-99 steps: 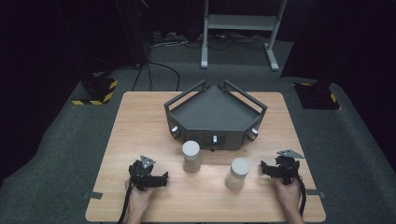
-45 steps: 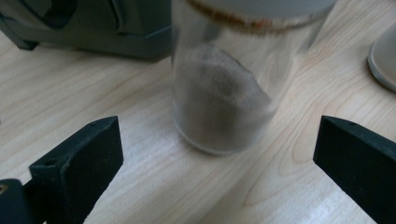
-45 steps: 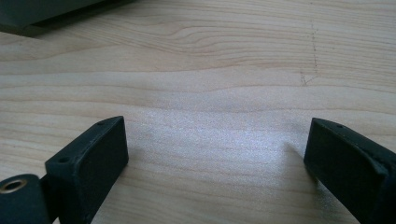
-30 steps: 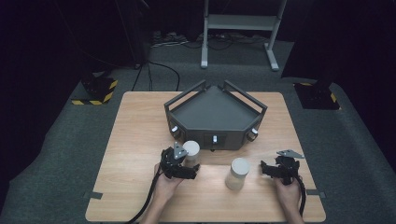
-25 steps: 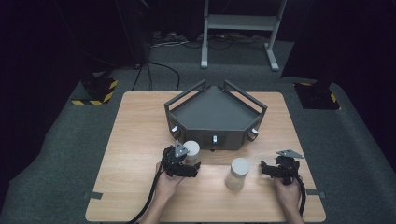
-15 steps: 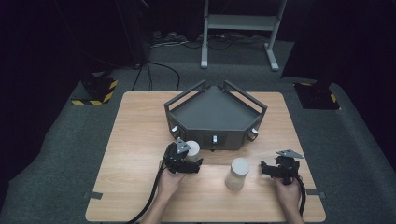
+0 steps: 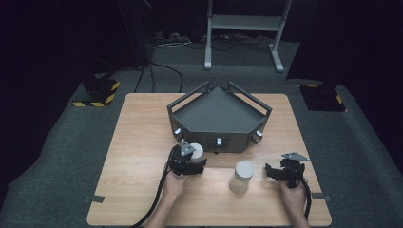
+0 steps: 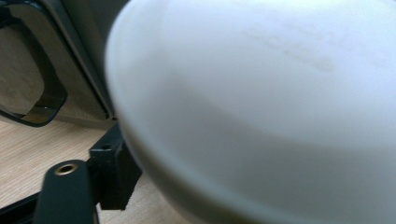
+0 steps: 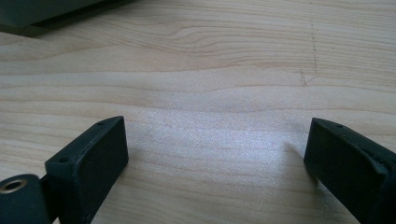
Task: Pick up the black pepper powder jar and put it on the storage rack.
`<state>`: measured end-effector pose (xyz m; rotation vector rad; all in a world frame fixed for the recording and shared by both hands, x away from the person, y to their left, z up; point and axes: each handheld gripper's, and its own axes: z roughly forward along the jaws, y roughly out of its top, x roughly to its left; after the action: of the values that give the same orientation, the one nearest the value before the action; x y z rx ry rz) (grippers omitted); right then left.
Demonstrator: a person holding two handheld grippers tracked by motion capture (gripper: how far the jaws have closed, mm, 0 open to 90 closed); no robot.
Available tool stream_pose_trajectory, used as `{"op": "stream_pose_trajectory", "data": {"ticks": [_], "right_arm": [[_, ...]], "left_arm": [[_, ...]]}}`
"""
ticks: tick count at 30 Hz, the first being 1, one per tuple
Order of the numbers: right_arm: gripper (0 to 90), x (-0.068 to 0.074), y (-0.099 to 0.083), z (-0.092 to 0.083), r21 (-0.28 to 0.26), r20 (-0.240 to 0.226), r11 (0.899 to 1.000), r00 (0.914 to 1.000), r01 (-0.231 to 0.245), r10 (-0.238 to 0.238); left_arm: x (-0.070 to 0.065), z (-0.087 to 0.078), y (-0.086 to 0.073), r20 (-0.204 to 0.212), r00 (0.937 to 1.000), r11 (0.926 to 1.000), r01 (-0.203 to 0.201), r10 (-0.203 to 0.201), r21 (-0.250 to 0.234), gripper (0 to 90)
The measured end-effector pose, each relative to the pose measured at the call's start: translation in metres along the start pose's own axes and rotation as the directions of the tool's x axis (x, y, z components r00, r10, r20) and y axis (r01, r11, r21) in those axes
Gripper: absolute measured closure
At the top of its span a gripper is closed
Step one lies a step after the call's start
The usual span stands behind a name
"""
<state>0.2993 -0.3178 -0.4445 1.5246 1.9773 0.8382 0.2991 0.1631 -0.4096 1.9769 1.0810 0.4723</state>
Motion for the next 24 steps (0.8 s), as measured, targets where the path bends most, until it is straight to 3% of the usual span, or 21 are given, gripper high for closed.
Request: {"op": "stream_pose_trajectory", "data": {"ticks": [6,11,24], "right_arm": [[5.9,0.0,0.0,0.0,0.0,0.0,1.0,1.0,0.0,0.0],[5.9,0.0,0.0,0.0,0.0,0.0,1.0,1.0,0.0,0.0],[5.7,0.0001,0.0001,0.0001,0.0,0.0,1.0,1.0,0.0,0.0]], "left_arm": [[-0.0017,-0.0002,-0.0011,0.005,1.0,1.0,-0.007,0.007,-0.005,31.9],[-0.007,-0.0003,0.0007,-0.014,0.9996,0.9996,-0.027,0.027,-0.002,32.6],[-0.0089,-0.0017,0.0002,-0.021,0.9995,0.9997,-0.024,0.024,-0.004,33.4]]}}
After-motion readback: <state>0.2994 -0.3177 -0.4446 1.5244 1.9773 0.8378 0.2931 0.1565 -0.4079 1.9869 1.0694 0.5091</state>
